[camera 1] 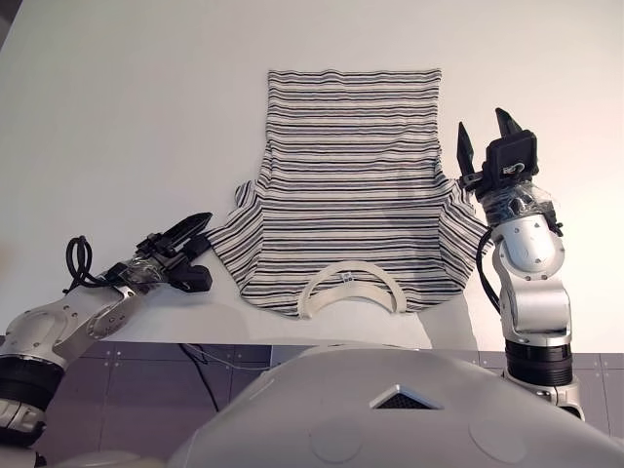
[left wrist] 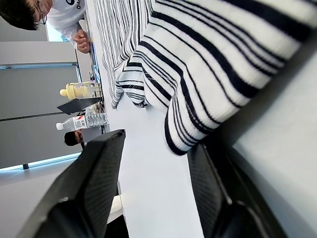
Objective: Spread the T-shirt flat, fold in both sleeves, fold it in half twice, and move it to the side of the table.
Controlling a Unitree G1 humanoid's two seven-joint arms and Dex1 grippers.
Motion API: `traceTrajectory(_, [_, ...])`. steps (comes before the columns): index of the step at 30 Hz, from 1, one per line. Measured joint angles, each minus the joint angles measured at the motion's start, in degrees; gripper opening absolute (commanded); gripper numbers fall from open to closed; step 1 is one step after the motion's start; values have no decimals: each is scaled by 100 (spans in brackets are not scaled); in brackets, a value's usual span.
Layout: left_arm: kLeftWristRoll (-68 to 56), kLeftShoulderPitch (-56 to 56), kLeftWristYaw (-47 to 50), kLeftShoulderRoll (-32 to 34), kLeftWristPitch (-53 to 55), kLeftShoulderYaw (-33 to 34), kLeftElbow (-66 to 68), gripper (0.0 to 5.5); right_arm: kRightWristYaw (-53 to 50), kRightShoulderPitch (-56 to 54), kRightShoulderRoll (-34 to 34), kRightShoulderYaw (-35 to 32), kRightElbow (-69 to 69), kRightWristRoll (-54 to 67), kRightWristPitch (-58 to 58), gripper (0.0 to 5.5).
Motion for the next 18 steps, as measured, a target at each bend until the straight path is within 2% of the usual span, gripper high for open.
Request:
traceTrajectory(9, [16, -197, 18, 154, -263, -226, 37, 231, -187, 212, 137, 26, -7, -101, -78, 244])
traceTrajectory(12, [55, -581, 18, -78, -323, -471, 142, 231, -355, 275, 288, 88, -11, -116, -84, 244])
traceTrajectory(14, [108, -835, 18, -442, -271, -668, 134, 185, -370, 281, 310, 119, -11, -147, -87, 244])
traceTrajectory(18, [280, -1060, -54, -573, -153, -837, 71, 161, -371, 278, 312, 108, -11, -152, -87, 244])
